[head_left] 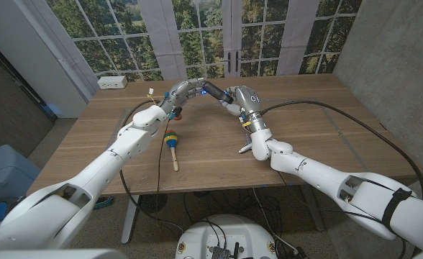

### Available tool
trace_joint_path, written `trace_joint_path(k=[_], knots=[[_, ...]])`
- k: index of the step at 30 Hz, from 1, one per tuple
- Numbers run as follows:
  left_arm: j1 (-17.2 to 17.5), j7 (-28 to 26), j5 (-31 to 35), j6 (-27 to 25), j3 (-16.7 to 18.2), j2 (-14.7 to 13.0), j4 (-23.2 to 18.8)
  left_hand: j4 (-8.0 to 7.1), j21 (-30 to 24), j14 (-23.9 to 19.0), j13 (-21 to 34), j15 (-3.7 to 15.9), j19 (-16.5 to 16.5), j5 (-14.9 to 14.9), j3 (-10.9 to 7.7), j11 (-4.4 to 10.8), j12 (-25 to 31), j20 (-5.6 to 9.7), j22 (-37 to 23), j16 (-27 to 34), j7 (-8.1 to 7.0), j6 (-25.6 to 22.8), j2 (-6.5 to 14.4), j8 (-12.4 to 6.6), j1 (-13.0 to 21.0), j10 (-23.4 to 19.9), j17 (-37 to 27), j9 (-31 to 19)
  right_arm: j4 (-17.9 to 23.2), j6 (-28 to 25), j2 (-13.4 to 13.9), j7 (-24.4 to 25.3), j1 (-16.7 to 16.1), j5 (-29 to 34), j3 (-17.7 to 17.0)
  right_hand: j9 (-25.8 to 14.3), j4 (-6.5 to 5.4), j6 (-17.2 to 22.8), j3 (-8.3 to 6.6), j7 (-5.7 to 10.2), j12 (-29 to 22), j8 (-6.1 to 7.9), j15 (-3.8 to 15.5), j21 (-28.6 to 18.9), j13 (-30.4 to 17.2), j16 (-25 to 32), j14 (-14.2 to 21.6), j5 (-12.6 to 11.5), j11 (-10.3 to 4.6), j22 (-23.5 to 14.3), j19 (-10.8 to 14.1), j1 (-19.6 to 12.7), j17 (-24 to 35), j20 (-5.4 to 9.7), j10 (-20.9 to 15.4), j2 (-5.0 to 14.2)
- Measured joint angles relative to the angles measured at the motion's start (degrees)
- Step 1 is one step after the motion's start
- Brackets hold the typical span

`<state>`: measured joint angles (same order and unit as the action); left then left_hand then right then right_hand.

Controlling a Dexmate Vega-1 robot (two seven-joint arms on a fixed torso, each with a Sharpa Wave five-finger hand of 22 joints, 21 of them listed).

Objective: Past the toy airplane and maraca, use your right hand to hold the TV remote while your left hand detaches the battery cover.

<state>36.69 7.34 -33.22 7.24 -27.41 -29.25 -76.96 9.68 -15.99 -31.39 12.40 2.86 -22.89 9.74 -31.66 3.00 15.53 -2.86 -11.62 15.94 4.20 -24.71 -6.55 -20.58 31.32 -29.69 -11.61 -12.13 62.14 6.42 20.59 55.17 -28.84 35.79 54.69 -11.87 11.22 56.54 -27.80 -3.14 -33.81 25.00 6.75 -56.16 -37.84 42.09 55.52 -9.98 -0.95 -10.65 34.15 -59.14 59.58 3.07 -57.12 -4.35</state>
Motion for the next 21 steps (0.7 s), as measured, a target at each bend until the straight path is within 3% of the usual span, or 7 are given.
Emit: trace_joint_path(k=[7,12,21], knots=[[-0.6,1.3,-0.2,-0.6,-0.5,0.4,0.7,0.02,-0.9,-2.7,0.3,0.33,-1.7,0.0,1.19,0.31,1.0,0.73,-0.1,1.1,0.61,-1.8,0.3,-0.88,0.9,-3.4,0.0,0.1,-0.7,0.6,-0.5,1.2,0.0,0.1,0.0,0.0,0.00,0.1,0.00,0.07,0.2,-0.18,0.00,-0.2,0.0,0.0,0.0,-0.2,0.00,0.0,0.0,0.0,0.5,0.00,0.0,0.00],[-0.7,1.9,-0.3,-0.9,-0.6,0.4,0.7,0.24,-1.3,-4.5,0.5,0.51,-2.6,0.0,1.48,1.12,1.4,0.97,-0.3,1.9,0.20,-3.3,0.4,-1.77,2.4,-5.5,-0.1,-0.1,-1.2,0.7,-0.9,1.5,0.0,0.1,0.0,0.0,0.00,0.1,0.00,0.07,0.2,0.01,0.00,-0.4,0.0,-0.4,0.0,-0.2,0.00,0.0,-0.3,0.0,1.0,0.31,0.0,0.00],[-1.5,2.1,-0.4,-1.1,-1.2,1.4,1.7,0.31,-4.1,-12.2,2.4,1.55,-7.1,0.0,3.59,3.44,4.6,2.68,-0.9,6.8,-1.30,-10.0,2.0,-7.18,8.3,-15.3,-2.3,-1.7,-2.2,1.4,-1.6,2.9,0.3,-0.4,0.0,0.0,0.00,0.1,0.00,0.07,0.7,0.02,0.00,-0.9,-0.3,-0.4,0.0,-0.2,0.00,0.0,-0.3,0.0,1.6,0.31,0.0,0.00]])
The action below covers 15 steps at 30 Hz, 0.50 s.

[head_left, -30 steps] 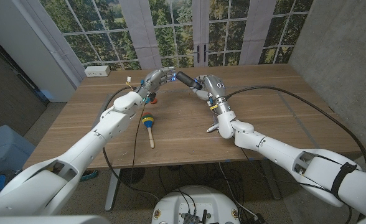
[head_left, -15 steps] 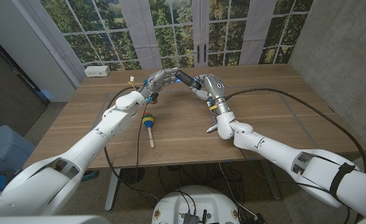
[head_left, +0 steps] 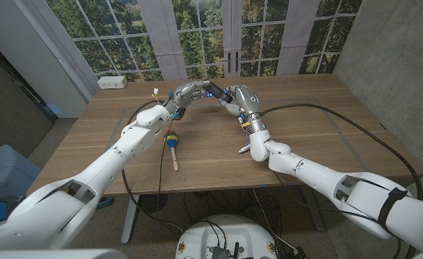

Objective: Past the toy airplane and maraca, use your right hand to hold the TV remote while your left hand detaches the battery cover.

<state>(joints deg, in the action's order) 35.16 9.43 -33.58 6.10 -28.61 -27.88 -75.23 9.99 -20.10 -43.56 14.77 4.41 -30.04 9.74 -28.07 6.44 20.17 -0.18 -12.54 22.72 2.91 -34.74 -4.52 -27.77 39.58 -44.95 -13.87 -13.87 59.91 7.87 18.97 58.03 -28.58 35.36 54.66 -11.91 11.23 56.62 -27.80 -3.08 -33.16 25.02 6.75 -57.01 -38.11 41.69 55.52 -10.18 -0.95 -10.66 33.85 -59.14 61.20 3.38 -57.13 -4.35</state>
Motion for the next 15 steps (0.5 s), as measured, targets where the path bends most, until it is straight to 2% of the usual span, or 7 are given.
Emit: trace_joint_path(k=[4,10,15], knots=[[-0.2,0.0,0.1,0.0,-0.1,0.2,0.2,-0.15,-0.9,-1.9,0.8,0.60,-1.0,0.0,0.97,0.31,0.9,0.41,-0.3,1.8,-0.23,-1.5,0.9,-1.67,1.3,-2.1,-1.1,-0.6,-0.4,0.1,-0.3,0.3,0.1,-0.1,0.0,0.0,0.00,0.0,0.00,0.00,0.0,0.00,0.00,-0.2,0.0,-0.5,0.0,0.0,0.00,0.0,-0.3,0.0,0.4,-0.32,0.0,0.00],[-0.4,-0.7,0.6,0.3,-0.3,0.7,0.8,-0.23,-2.7,-5.2,2.2,1.73,-2.9,0.0,1.34,1.13,2.1,1.18,-0.9,4.9,-0.75,-2.9,2.9,-3.90,4.3,-4.7,-3.0,-1.7,-1.4,0.5,-0.8,0.8,0.5,-0.4,0.2,0.0,0.00,0.0,0.00,0.00,0.2,-0.01,0.00,-0.4,-0.2,-0.5,0.0,0.1,0.00,0.0,-0.3,0.0,0.9,-0.32,0.0,0.00],[-0.4,-2.0,1.3,1.0,-0.4,1.4,1.3,0.23,-4.8,-8.0,3.8,2.34,-4.2,0.0,1.34,1.73,3.8,1.75,-2.1,7.1,-1.66,-5.6,4.2,-6.35,9.0,-8.0,-4.7,-2.7,-2.4,1.2,-1.1,1.1,1.0,-0.6,0.5,0.0,0.00,0.0,0.00,0.00,0.2,-0.05,0.00,-0.6,-0.3,-0.5,0.0,0.1,0.00,0.0,-0.3,0.0,1.3,-0.32,0.0,0.00]])
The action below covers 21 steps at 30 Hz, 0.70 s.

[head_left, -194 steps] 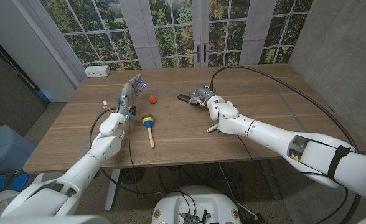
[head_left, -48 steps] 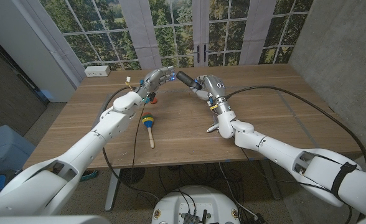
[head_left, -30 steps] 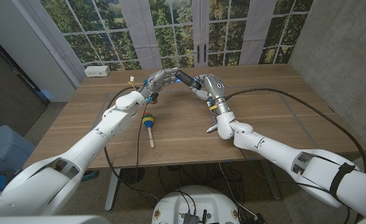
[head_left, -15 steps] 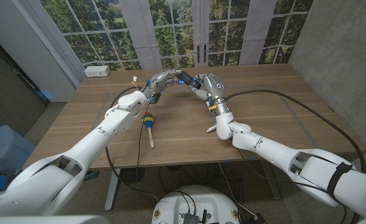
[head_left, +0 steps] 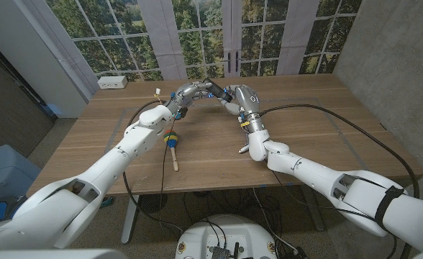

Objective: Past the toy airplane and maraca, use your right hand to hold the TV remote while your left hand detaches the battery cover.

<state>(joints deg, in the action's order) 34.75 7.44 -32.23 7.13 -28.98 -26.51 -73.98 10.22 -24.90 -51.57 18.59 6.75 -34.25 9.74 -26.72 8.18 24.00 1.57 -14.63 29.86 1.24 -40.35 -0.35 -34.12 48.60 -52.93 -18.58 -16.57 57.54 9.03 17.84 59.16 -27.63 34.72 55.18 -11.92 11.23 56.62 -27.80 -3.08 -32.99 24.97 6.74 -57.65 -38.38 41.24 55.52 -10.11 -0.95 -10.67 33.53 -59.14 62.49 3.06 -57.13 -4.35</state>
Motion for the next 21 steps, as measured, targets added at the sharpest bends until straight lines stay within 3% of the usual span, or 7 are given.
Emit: trace_joint_path(k=[5,8,13,17,21], knots=[[0.0,-1.9,0.6,1.4,0.0,0.6,0.3,0.51,-3.7,-2.6,2.9,0.82,-0.9,0.3,-0.48,-1.16,2.4,0.90,-2.5,2.5,-0.59,-1.1,1.8,-3.38,7.1,-1.1,-3.3,-1.2,-1.0,0.4,-0.3,0.2,0.5,-0.1,0.4,0.0,0.00,0.2,0.00,-0.19,0.0,-0.16,-0.10,-0.2,-0.2,-0.3,0.1,0.0,0.00,0.0,-0.3,0.0,0.3,0.31,0.0,0.00],[0.1,-3.1,0.7,2.4,0.1,1.8,0.9,0.64,-7.6,-5.2,3.9,1.24,-1.5,0.7,-0.51,-2.30,5.5,1.54,-5.0,3.4,-0.51,-2.6,0.2,-6.66,9.2,-2.3,-5.6,-1.2,-1.5,1.1,-0.5,0.4,0.8,-0.3,0.5,0.0,0.01,0.2,-0.01,-0.19,0.4,-0.14,-0.11,-0.2,-0.3,-0.5,0.1,-0.1,0.00,0.0,-0.4,0.0,0.5,0.27,0.0,0.00],[0.8,-5.5,0.9,4.4,0.7,3.9,1.9,0.22,-10.3,-5.9,3.9,1.33,-1.6,0.7,-0.24,-2.76,7.0,1.61,-6.7,3.6,-0.42,-3.1,-0.1,-6.97,9.5,-2.7,-7.2,-1.2,-2.4,2.2,-0.8,0.7,1.2,-0.7,0.7,0.0,0.38,0.2,-0.38,-0.19,0.4,-0.05,-0.20,-0.4,-0.3,-0.5,0.2,-0.1,0.21,0.0,-0.7,0.0,1.1,-0.09,-0.2,0.00],[0.8,-6.8,1.3,6.0,0.7,3.9,1.9,-0.59,-11.6,-6.5,3.9,1.13,-1.9,0.7,0.20,-3.27,7.8,1.88,-7.2,3.6,0.08,-3.6,-0.1,-7.21,9.5,-3.3,-7.6,-1.2,-3.2,2.2,-1.1,0.7,1.4,-0.7,0.8,0.0,0.38,0.2,-0.38,-0.20,0.5,-0.03,-0.20,-0.4,-0.2,-0.5,0.2,-0.1,0.21,0.0,-0.7,0.0,1.3,-0.09,-0.2,0.00],[1.4,-8.1,1.8,7.8,1.0,5.8,2.9,-1.36,-13.0,-7.4,3.9,0.60,-2.4,0.4,0.51,-3.58,8.1,1.91,-7.6,3.6,0.62,-4.1,1.0,-7.21,8.5,-3.6,-7.6,-1.2,-3.9,3.7,-1.4,1.2,1.7,-1.3,0.9,0.0,0.38,0.2,-0.38,-0.20,0.5,-0.03,-0.20,-0.9,-0.2,-0.8,0.2,-0.1,0.21,0.0,-0.7,0.0,1.6,-0.09,-0.2,0.00]])
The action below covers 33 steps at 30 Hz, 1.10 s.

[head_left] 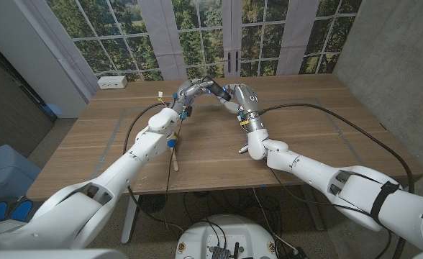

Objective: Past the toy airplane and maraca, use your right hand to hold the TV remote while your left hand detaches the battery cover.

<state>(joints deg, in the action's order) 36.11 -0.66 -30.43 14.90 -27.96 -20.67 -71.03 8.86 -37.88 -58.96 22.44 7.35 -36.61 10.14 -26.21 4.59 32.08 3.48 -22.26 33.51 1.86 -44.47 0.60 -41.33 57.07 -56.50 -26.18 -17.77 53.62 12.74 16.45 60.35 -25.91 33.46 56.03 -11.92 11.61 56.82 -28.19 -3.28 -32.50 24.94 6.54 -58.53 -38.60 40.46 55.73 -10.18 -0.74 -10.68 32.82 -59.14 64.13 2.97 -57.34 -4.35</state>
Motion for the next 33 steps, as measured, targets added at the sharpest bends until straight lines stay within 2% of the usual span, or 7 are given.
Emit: trace_joint_path(k=[5,9,14,20,26,29,33], knots=[[0.4,-1.3,0.6,1.9,0.2,1.0,0.6,-1.18,-1.7,-0.6,0.0,-0.09,-0.1,0.0,1.18,-0.52,0.4,0.08,-0.7,-0.7,0.22,-0.2,1.9,0.00,-1.9,-0.5,0.0,0.0,-0.7,0.7,-0.2,0.1,0.2,-0.4,0.1,0.0,0.00,0.0,0.00,0.00,0.4,0.00,0.00,0.0,-0.3,0.0,0.0,0.0,0.00,0.0,0.0,0.0,0.3,0.00,0.0,0.00],[0.6,-2.6,1.6,3.9,0.2,1.9,1.3,-2.31,-3.2,-0.9,0.0,-0.24,0.5,0.0,2.31,-1.24,0.5,-0.43,-1.4,-1.1,0.42,-0.4,1.9,0.00,-1.9,-1.2,-0.2,0.0,-1.2,1.2,-0.3,0.3,0.4,-0.6,0.1,0.0,0.00,0.0,0.00,0.00,0.5,0.00,0.00,0.0,-0.3,-0.2,0.0,0.2,0.00,0.0,0.0,0.0,0.5,0.00,0.0,0.00],[0.7,-4.3,3.2,6.0,0.2,2.5,2.0,-2.93,-4.3,-1.1,0.0,-0.44,0.8,0.1,2.93,-2.15,0.7,-0.10,-1.8,-1.6,0.60,-0.6,1.9,0.00,-1.9,-2.1,-0.3,0.0,-1.6,1.6,-0.3,0.3,0.5,-0.8,0.2,0.0,0.00,0.0,0.00,-0.01,0.6,0.00,0.00,-0.4,-0.3,-0.2,0.0,0.1,0.00,0.0,-0.5,0.0,0.7,0.19,0.0,0.00],[0.9,-7.2,5.8,8.4,0.2,3.4,2.7,-3.17,-5.7,-2.0,2.9,-0.71,0.8,0.3,3.17,-3.19,0.5,-0.10,-2.1,-1.6,1.24,-1.4,1.9,0.00,-1.9,-3.2,-0.5,0.0,-2.0,1.8,-0.4,0.4,0.6,-1.1,0.3,0.1,0.00,0.0,0.00,0.00,0.7,-0.01,0.00,-0.5,-0.3,-0.4,0.0,0.0,0.00,0.0,-0.5,0.0,1.0,0.10,0.0,0.00],[1.1,-9.9,8.1,10.3,0.1,3.9,3.2,-3.17,-7.5,-3.2,5.0,-1.48,0.8,0.7,3.17,-5.03,0.3,-0.08,-2.3,-1.1,2.48,-2.7,1.9,0.00,-1.9,-5.1,-1.0,0.0,-2.2,1.9,-0.3,0.4,0.6,-1.3,0.3,0.1,0.00,0.0,0.00,0.00,0.7,-0.01,-0.01,-0.9,-0.3,-0.6,0.0,0.0,0.00,0.0,-0.5,0.0,1.4,0.10,0.0,0.00],[1.2,-10.5,8.6,10.8,0.1,4.2,3.4,-3.17,-8.4,-3.6,6.9,-1.73,0.3,0.7,3.17,-5.53,0.1,-0.10,-2.3,-0.8,2.79,-3.0,1.9,0.00,-1.9,-5.6,-1.2,0.0,-2.3,2.0,-0.3,0.6,0.6,-1.3,0.3,0.1,0.00,0.0,0.00,-0.01,0.7,-0.02,-0.01,-0.9,-0.3,-0.6,0.0,0.0,0.00,0.0,-0.5,0.0,1.5,0.10,0.0,0.00],[1.3,-11.4,9.1,12.6,0.1,4.4,3.7,-3.49,-9.8,-4.5,6.5,-2.25,-0.4,0.8,3.49,-5.84,-0.2,0.00,-2.3,-0.2,3.11,-3.9,1.9,0.00,-1.9,-6.7,-1.8,0.1,-2.5,2.2,-0.2,0.7,0.6,-1.4,0.3,0.1,0.00,0.0,0.00,-0.01,1.0,-0.02,-0.01,-0.9,-0.5,-0.8,0.0,0.0,0.00,0.2,-0.5,0.0,1.8,0.10,0.0,0.00]])
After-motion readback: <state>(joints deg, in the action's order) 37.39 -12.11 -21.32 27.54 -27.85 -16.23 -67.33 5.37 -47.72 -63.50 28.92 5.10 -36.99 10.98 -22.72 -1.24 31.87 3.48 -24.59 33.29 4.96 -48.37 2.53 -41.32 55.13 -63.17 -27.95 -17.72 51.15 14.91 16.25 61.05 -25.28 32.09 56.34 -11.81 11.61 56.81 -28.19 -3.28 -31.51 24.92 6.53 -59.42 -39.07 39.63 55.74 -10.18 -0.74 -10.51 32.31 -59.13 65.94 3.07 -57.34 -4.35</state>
